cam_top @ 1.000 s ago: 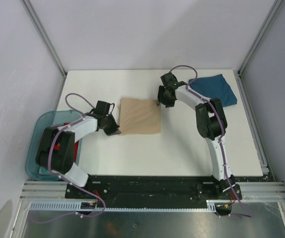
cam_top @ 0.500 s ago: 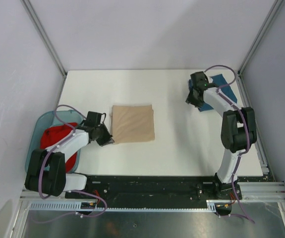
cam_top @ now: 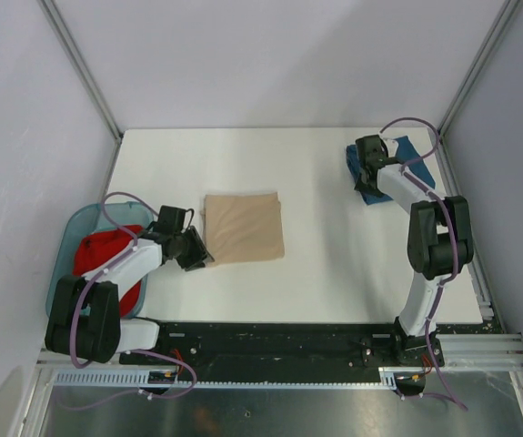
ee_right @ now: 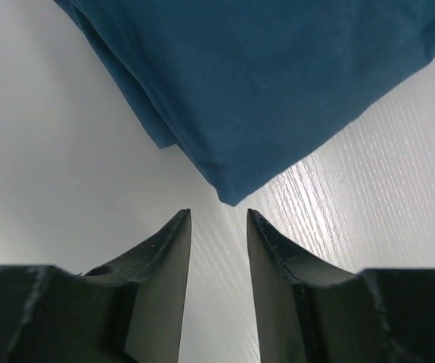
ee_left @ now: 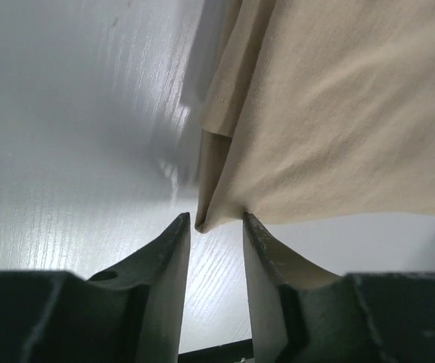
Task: Fold and stack the t-shirts
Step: Fold the long partially folded tshirt into a neat square, then put the neatly folded tshirt into the corner of the board with both arms
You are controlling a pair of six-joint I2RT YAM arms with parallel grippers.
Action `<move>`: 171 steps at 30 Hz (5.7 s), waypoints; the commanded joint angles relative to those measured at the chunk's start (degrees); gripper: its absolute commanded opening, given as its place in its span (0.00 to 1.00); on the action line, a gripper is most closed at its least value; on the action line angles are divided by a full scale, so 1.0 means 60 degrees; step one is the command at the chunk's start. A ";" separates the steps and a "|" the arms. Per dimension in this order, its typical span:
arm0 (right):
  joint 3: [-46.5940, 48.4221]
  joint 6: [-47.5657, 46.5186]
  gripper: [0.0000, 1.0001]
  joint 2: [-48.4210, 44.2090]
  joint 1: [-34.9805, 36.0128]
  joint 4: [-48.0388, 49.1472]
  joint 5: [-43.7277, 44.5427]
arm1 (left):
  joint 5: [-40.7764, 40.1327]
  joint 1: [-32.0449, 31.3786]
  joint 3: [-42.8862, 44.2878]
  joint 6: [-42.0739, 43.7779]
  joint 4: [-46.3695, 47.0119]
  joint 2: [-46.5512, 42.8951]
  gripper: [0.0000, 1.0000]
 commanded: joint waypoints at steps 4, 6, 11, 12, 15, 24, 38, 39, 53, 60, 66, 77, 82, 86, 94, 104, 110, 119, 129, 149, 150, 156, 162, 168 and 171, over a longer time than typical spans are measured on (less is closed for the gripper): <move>0.0113 -0.0906 0.38 0.0571 -0.0099 0.0956 0.0286 | 0.0039 0.0071 0.0112 0.0483 -0.0007 -0.0455 0.48; 0.0165 -0.0995 0.37 0.0706 -0.0104 0.0976 0.0323 | -0.0052 0.0072 0.0097 0.0545 -0.0011 -0.0560 0.49; 0.0367 -0.1175 0.36 0.1128 -0.0190 0.0933 0.0520 | -0.0034 0.0073 0.0104 0.0606 -0.0034 -0.0741 0.50; 0.0402 -0.1199 0.35 0.1208 -0.0214 0.0929 0.0518 | -0.0041 0.0073 0.0098 0.0610 -0.0038 -0.0771 0.50; 0.0494 -0.1234 0.34 0.1430 -0.0246 0.0890 0.0462 | -0.0047 0.0065 0.0100 0.0632 -0.0039 -0.0812 0.50; 0.0561 -0.0812 0.07 0.1622 -0.0200 0.0522 0.0333 | -0.0032 0.0084 0.0115 0.0650 -0.0052 -0.0870 0.49; 0.0256 0.0602 0.00 0.0780 0.1135 -0.1092 -0.0586 | -0.0101 0.0114 -0.0028 0.0589 -0.0149 -0.1101 0.49; 0.0200 0.0751 0.00 0.0697 0.1284 -0.1205 -0.0628 | -0.0096 0.0115 -0.0056 0.0580 -0.0161 -0.1119 0.49; -0.1840 0.2430 0.01 -0.0816 0.3372 -0.1341 -0.1691 | -0.0149 0.0116 -0.0494 0.0414 -0.0273 -0.1711 0.49; -0.2124 0.1799 0.44 -0.2184 0.3376 -0.0439 -0.2280 | -0.0130 0.0117 -0.0453 0.0440 -0.0292 -0.1771 0.51; -0.1953 0.0814 0.50 -0.2435 0.2981 0.1907 -0.3946 | -0.0292 0.0117 -0.0035 0.0575 -0.0414 -0.1603 0.51; 0.0392 0.0535 0.56 0.0681 0.2476 0.3096 -0.6445 | -0.0374 0.0117 0.0582 0.0701 -0.0557 -0.1089 0.51; 0.1608 0.0427 0.58 0.1887 0.2629 0.2352 -0.6403 | -0.0349 0.0128 0.0605 0.0778 -0.0579 -0.0937 0.52; 0.2057 0.0443 0.60 0.2519 0.2712 0.2188 -0.6468 | -0.0304 0.0131 0.0616 0.0800 -0.0580 -0.0844 0.52; 0.2308 0.0552 0.61 0.3058 0.2874 0.2107 -0.6361 | -0.0221 0.0141 0.0641 0.0799 -0.0579 -0.0751 0.52; 0.2404 0.0858 0.59 0.3437 0.3157 0.2175 -0.6209 | 0.0013 0.0172 0.0637 0.0817 -0.0515 -0.0628 0.55; 0.2266 0.1115 0.53 0.3467 0.3196 0.2320 -0.6156 | 0.0218 0.0168 0.0584 0.0786 -0.0312 -0.0359 0.57; 0.2254 0.1267 0.33 0.3484 0.3330 0.2319 -0.6062 | 0.0320 0.0190 0.0435 0.0635 0.0079 0.0025 0.60; 0.2223 0.1417 0.15 0.3329 0.3378 0.2212 -0.5858 | 0.0103 0.0187 0.0245 0.0202 0.0583 0.0404 0.52; 0.2275 0.0850 0.00 0.1826 0.3929 0.1661 -0.3956 | 0.0769 0.0188 0.0747 -0.0124 0.0443 -0.0621 0.00; 0.2278 0.0801 0.00 0.1711 0.3970 0.1629 -0.3888 | 0.0793 0.0182 0.0815 -0.0121 0.0377 -0.0696 0.00; 0.2403 0.0552 0.00 0.1215 0.4143 0.1477 -0.3244 | 0.0902 0.0185 0.1114 -0.0046 0.0064 -0.0951 0.00; 0.2592 0.0425 0.00 0.0992 0.4307 0.1278 -0.2980 | 0.0955 0.0190 0.1278 0.0008 -0.0151 -0.1197 0.00; 0.2736 0.0316 0.00 0.0732 0.4328 0.1077 -0.2734 | 0.1106 0.0184 0.1597 0.0013 -0.0295 -0.1270 0.00; 0.2787 0.0281 0.00 0.0643 0.4327 0.1022 -0.2655 | 0.1137 0.0154 0.1683 0.0021 -0.0335 -0.1260 0.00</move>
